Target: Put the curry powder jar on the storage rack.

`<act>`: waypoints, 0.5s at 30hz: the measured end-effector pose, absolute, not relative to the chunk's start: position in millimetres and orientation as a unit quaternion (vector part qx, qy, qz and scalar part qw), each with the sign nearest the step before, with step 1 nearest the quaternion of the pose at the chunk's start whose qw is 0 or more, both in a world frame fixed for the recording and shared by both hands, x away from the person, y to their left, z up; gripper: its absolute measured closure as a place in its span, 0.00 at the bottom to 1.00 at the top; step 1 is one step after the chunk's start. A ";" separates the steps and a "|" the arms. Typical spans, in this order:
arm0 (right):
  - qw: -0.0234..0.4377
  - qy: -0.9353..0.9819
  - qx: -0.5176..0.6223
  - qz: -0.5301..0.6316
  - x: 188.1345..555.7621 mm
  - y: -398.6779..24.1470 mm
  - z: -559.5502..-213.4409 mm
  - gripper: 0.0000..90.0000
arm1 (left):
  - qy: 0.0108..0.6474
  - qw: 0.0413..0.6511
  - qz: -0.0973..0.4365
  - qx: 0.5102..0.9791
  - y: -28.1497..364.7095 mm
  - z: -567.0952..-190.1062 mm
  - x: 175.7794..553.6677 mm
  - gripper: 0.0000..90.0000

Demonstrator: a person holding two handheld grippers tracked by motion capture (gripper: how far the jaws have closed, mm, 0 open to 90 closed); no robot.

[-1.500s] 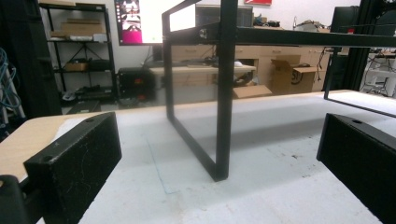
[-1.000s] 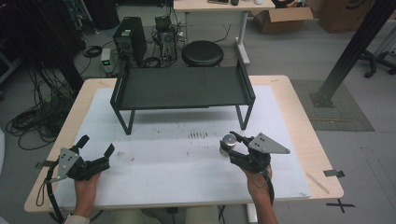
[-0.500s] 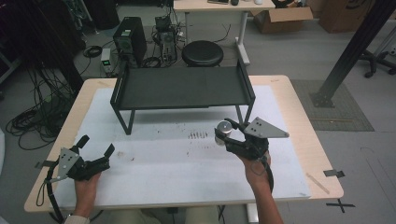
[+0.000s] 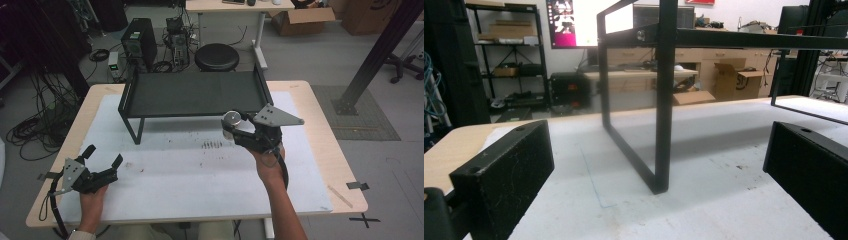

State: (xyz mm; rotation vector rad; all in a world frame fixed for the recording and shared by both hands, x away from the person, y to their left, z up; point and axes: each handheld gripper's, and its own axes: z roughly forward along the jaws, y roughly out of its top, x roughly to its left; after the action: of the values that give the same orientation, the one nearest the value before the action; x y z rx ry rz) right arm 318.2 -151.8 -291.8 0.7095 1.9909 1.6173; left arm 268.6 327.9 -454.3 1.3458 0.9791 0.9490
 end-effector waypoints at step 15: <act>0.238 0.727 0.263 0.588 339.4 -131.3 -270.2 0.55 | 0.421 0.582 0.404 0.566 329.7 -454.6 267.8 0.00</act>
State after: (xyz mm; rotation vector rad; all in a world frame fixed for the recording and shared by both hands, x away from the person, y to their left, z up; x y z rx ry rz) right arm 339.4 -131.3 -270.2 0.7209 1.9923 1.6095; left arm 267.8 329.7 -454.6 1.3229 0.9833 0.9446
